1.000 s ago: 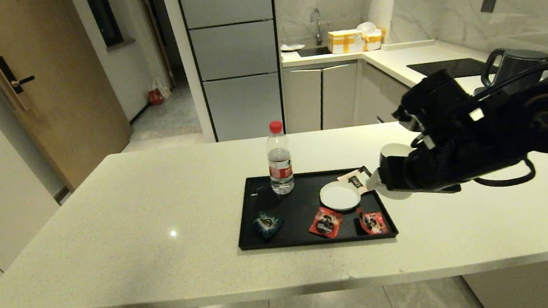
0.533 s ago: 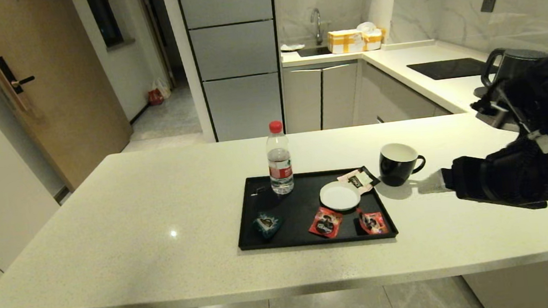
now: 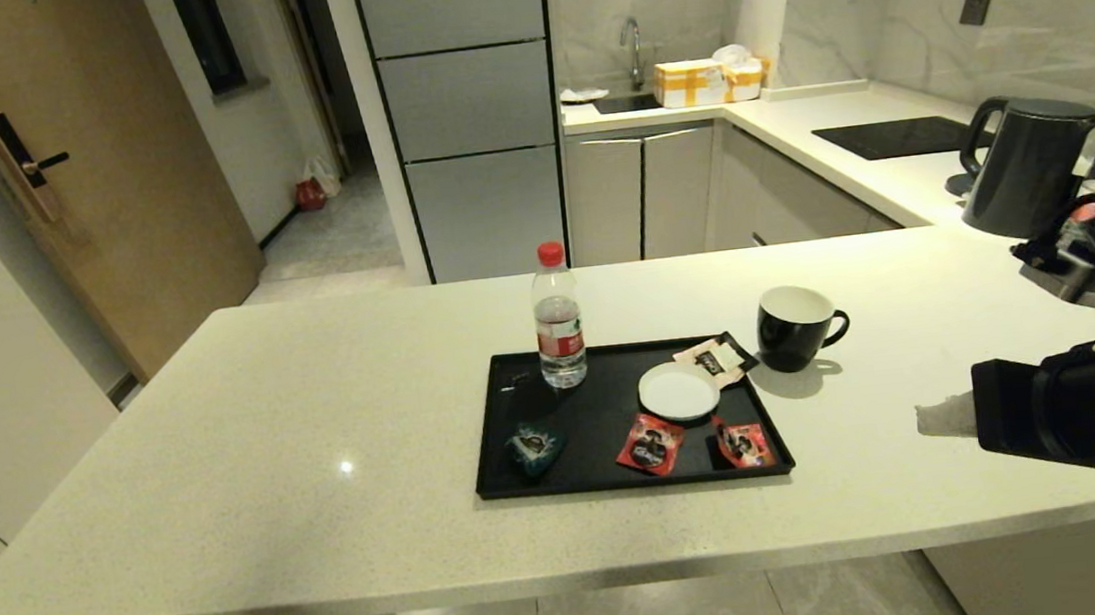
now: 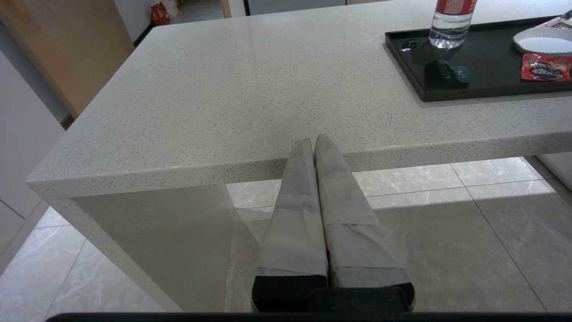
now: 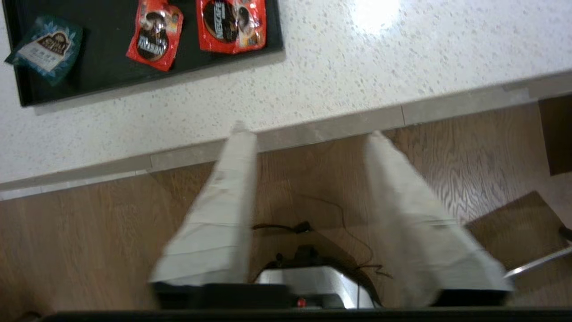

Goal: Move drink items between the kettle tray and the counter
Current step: Return the tea cup to its original position

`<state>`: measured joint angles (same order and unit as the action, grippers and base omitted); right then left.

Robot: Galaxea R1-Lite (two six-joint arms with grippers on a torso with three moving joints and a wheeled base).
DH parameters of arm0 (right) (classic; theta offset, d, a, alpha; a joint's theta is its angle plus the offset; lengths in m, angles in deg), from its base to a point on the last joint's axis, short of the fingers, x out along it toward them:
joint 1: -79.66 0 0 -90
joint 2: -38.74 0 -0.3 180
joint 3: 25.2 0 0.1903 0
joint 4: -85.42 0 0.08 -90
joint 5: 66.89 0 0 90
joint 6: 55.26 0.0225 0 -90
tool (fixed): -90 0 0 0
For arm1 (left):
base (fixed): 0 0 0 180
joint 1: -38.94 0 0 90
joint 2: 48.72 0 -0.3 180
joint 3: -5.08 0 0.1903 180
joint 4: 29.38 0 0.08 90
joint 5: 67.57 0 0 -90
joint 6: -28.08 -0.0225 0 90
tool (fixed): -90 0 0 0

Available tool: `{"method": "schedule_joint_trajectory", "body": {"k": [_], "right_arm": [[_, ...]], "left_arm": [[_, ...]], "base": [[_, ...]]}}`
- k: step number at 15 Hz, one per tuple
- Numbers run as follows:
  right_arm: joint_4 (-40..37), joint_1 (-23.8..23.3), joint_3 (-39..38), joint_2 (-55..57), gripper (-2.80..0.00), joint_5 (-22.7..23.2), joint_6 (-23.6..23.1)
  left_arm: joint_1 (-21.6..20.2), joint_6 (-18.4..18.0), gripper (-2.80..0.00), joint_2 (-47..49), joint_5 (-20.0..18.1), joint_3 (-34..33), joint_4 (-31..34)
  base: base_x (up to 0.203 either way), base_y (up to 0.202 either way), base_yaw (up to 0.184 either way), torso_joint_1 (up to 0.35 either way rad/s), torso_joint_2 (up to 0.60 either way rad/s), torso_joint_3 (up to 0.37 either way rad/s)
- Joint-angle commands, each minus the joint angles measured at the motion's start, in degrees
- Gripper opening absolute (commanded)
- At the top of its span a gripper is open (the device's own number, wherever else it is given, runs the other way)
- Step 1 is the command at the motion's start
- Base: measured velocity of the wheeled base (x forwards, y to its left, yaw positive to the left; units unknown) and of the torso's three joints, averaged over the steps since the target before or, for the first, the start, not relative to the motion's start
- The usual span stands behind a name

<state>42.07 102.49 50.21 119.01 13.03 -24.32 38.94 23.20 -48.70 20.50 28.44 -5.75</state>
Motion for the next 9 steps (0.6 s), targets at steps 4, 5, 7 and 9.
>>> {"method": "schedule_joint_trajectory", "body": {"k": [4, 5, 7, 9], "right_arm": [[12.8, -2.1, -1.1, 13.6, -2.8, -0.2, -1.3], [15.4, -2.7, -0.6, 17.7, -2.8, -0.4, -2.2], [24.2, -4.1, 0.0, 25.6, -2.8, -1.4, -4.8], [33.4, -5.5, 0.2, 31.2, 0.0, -3.0, -7.3]], "left_arm": [[0.0, 0.0, -2.8, 0.0, 0.0, 0.0, 0.0], [0.0, 0.0, -2.8, 0.0, 0.0, 0.0, 0.0], [0.0, 0.0, -2.8, 0.0, 0.0, 0.0, 0.0], [0.0, 0.0, -2.8, 0.0, 0.0, 0.0, 0.0]], "base": [[0.0, 0.0, 0.0, 0.0, 0.0, 0.0], [0.0, 0.0, 0.0, 0.0, 0.0, 0.0], [0.0, 0.0, 0.0, 0.0, 0.0, 0.0], [0.0, 0.0, 0.0, 0.0, 0.0, 0.0]]}}
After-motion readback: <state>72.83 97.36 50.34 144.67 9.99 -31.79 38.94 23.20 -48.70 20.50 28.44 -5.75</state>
